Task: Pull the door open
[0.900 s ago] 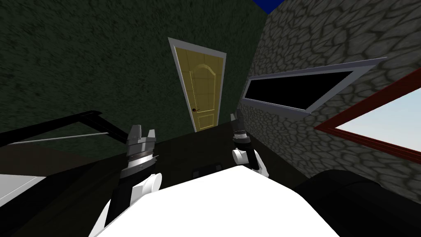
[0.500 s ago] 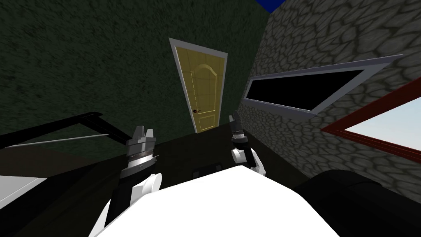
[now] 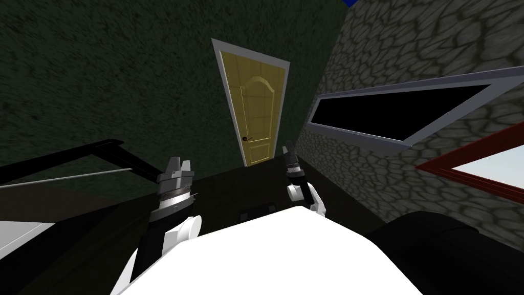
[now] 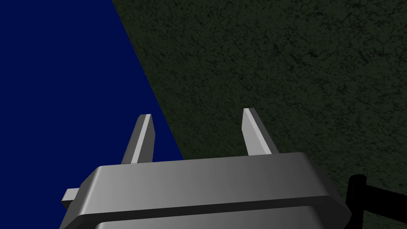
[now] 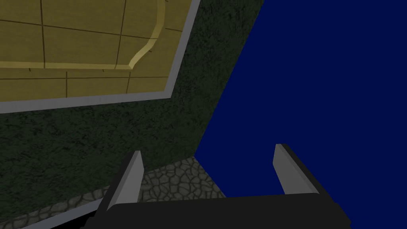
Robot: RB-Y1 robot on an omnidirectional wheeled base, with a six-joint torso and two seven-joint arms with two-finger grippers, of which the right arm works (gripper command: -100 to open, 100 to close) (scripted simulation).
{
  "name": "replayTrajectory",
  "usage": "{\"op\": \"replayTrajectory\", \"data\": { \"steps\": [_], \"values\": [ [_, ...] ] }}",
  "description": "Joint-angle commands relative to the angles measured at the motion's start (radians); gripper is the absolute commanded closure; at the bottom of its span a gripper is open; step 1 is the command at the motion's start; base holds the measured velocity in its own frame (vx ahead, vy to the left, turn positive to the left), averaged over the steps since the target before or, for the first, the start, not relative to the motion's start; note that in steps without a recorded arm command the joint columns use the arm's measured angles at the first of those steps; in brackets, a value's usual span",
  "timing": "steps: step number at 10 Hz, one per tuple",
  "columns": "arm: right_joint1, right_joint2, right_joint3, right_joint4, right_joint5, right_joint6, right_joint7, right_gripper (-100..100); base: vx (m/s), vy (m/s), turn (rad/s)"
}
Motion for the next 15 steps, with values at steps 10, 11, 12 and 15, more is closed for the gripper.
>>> {"op": "replayTrajectory", "data": {
  "steps": [10,11,12,15],
  "values": [
    [-0.091,-0.042,-0.031,0.247,0.025,-0.044,-0.070,-100,0.103,0.055,0.022],
    [-0.099,-0.045,-0.034,0.270,0.027,-0.049,-0.076,-100,0.114,0.056,0.020],
    [-0.108,-0.049,-0.037,0.294,0.029,-0.053,-0.083,-100,0.093,0.050,0.020],
    [-0.134,-0.060,-0.047,0.369,0.037,-0.067,-0.104,-100,0.108,0.055,0.023]
  ]
}}
